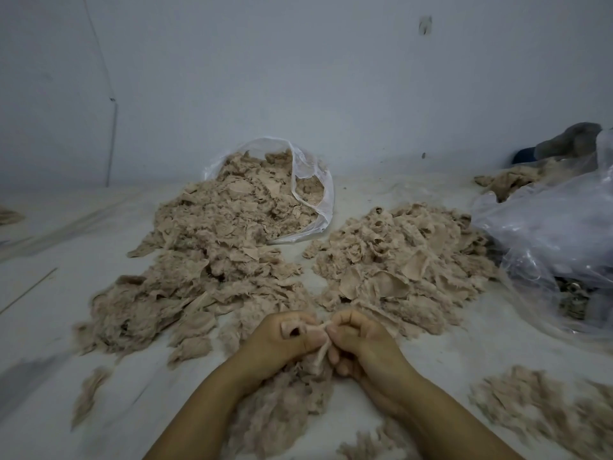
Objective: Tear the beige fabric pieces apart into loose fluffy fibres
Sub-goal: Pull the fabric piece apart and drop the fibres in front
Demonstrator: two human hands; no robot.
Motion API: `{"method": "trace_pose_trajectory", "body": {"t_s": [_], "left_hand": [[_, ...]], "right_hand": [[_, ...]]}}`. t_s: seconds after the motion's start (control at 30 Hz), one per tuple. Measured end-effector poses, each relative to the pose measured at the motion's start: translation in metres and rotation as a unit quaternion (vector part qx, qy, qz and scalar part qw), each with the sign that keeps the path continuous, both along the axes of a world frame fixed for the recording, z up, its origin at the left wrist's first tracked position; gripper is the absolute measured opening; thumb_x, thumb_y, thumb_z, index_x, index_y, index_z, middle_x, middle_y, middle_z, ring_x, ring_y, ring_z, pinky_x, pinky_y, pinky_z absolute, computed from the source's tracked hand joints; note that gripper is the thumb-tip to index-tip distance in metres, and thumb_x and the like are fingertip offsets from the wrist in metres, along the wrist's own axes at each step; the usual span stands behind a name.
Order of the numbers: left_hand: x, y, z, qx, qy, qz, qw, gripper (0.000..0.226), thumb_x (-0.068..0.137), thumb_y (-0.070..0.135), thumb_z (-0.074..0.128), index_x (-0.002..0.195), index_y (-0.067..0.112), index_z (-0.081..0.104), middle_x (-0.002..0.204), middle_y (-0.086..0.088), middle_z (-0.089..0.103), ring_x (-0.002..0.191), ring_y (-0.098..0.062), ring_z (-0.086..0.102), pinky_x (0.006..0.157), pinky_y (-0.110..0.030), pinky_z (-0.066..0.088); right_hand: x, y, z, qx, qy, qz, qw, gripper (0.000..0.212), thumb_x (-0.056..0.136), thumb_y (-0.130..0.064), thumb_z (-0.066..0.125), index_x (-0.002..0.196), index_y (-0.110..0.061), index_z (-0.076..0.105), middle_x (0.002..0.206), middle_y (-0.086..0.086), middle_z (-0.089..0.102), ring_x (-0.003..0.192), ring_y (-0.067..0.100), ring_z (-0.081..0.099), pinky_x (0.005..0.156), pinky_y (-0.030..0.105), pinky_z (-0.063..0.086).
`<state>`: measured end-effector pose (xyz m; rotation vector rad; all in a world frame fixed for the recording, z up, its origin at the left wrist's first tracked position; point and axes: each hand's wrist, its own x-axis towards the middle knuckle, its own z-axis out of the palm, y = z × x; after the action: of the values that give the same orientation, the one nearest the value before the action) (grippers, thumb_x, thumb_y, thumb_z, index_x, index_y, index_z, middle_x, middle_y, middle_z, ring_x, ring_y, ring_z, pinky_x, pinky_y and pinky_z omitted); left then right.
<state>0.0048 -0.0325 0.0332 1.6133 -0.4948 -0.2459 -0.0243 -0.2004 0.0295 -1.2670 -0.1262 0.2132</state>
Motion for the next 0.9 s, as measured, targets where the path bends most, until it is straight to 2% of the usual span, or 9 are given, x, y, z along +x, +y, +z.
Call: {"method": "trace_pose_trajectory", "body": {"t_s": [0.13, 0.3, 0.37, 0.53, 0.63, 0.7, 0.8, 0.87, 0.9], "left_hand": [[0.000, 0.001, -0.003, -0.001, -0.009, 0.011, 1.000, 0.007, 0.076, 0.008, 0.070, 0.075, 0.007, 0.063, 0.060, -0.002, 0.065, 0.053, -0.010, 0.060, 0.051, -0.019, 0.047], [0.011, 0.011, 0.001, -0.124, 0.028, 0.133, 0.983, 0.017, 0.075, 0.021, 0.065, 0.067, 0.010, 0.055, 0.053, -0.013, 0.050, 0.032, -0.009, 0.040, 0.034, -0.014, 0.031], [0.011, 0.012, 0.001, -0.085, -0.003, 0.140, 0.986, 0.019, 0.078, 0.025, 0.063, 0.071, 0.010, 0.054, 0.059, -0.010, 0.051, 0.038, -0.009, 0.043, 0.038, -0.016, 0.035], [0.001, -0.003, -0.007, 0.066, -0.009, 0.004, 0.998, 0.026, 0.076, 0.017, 0.077, 0.099, 0.017, 0.064, 0.087, 0.006, 0.071, 0.080, -0.008, 0.067, 0.067, -0.018, 0.051], [0.003, 0.000, -0.006, 0.101, -0.027, 0.031, 0.994, 0.009, 0.081, -0.001, 0.069, 0.083, 0.008, 0.070, 0.075, -0.007, 0.067, 0.069, -0.018, 0.062, 0.063, -0.024, 0.050], [0.006, 0.005, -0.005, 0.114, -0.030, 0.050, 0.992, 0.024, 0.084, -0.003, 0.064, 0.072, 0.017, 0.071, 0.069, 0.000, 0.067, 0.068, -0.017, 0.061, 0.064, -0.022, 0.050], [0.003, 0.007, 0.000, 0.076, -0.038, 0.066, 0.994, 0.002, 0.082, 0.015, 0.068, 0.082, 0.015, 0.070, 0.072, 0.008, 0.070, 0.071, -0.008, 0.063, 0.066, -0.018, 0.048], [0.000, 0.004, 0.001, 0.073, -0.024, 0.051, 0.996, 0.025, 0.071, 0.031, 0.073, 0.085, 0.011, 0.070, 0.073, -0.002, 0.070, 0.070, -0.012, 0.062, 0.065, -0.022, 0.048], [0.000, 0.001, -0.003, 0.087, -0.031, 0.037, 0.995, 0.023, 0.070, 0.032, 0.075, 0.079, 0.010, 0.069, 0.069, -0.008, 0.068, 0.066, -0.014, 0.059, 0.063, -0.024, 0.046]], "right_hand": [[-0.001, 0.002, 0.000, -0.049, -0.001, 0.013, 0.999, 0.024, 0.071, -0.027, 0.071, 0.078, -0.006, 0.062, 0.050, 0.008, 0.052, 0.039, 0.013, 0.041, 0.040, 0.021, 0.035], [0.005, -0.004, -0.003, -0.030, -0.010, -0.050, 0.998, 0.020, 0.084, -0.021, 0.065, 0.071, -0.009, 0.055, 0.050, 0.005, 0.048, 0.041, 0.013, 0.035, 0.042, 0.023, 0.027], [0.005, -0.004, -0.004, -0.014, -0.028, -0.068, 0.997, 0.017, 0.086, -0.015, 0.065, 0.075, -0.009, 0.054, 0.054, 0.004, 0.050, 0.044, 0.013, 0.040, 0.044, 0.021, 0.033], [0.003, -0.001, -0.003, 0.005, -0.059, -0.093, 0.994, 0.017, 0.087, -0.006, 0.064, 0.102, -0.006, 0.055, 0.069, 0.009, 0.065, 0.061, 0.022, 0.062, 0.058, 0.033, 0.052], [0.005, -0.005, -0.001, -0.007, -0.060, -0.169, 0.984, 0.013, 0.090, -0.003, 0.061, 0.098, -0.010, 0.054, 0.058, 0.003, 0.060, 0.049, 0.015, 0.053, 0.049, 0.027, 0.047], [0.007, -0.009, 0.000, -0.010, -0.057, -0.209, 0.976, 0.012, 0.091, -0.001, 0.059, 0.095, -0.010, 0.053, 0.052, -0.003, 0.055, 0.042, 0.007, 0.046, 0.043, 0.019, 0.042], [0.007, -0.010, 0.002, -0.003, -0.044, -0.206, 0.978, 0.014, 0.089, 0.000, 0.061, 0.095, -0.010, 0.054, 0.058, 0.002, 0.058, 0.043, 0.008, 0.050, 0.043, 0.019, 0.044], [0.006, -0.006, 0.003, 0.013, -0.031, -0.179, 0.983, 0.016, 0.087, 0.000, 0.062, 0.097, -0.009, 0.054, 0.059, 0.003, 0.060, 0.046, 0.012, 0.054, 0.047, 0.024, 0.049], [0.005, -0.003, 0.002, 0.024, -0.025, -0.163, 0.986, 0.018, 0.087, 0.002, 0.062, 0.098, -0.008, 0.053, 0.059, 0.003, 0.061, 0.047, 0.013, 0.055, 0.048, 0.025, 0.050]]}}
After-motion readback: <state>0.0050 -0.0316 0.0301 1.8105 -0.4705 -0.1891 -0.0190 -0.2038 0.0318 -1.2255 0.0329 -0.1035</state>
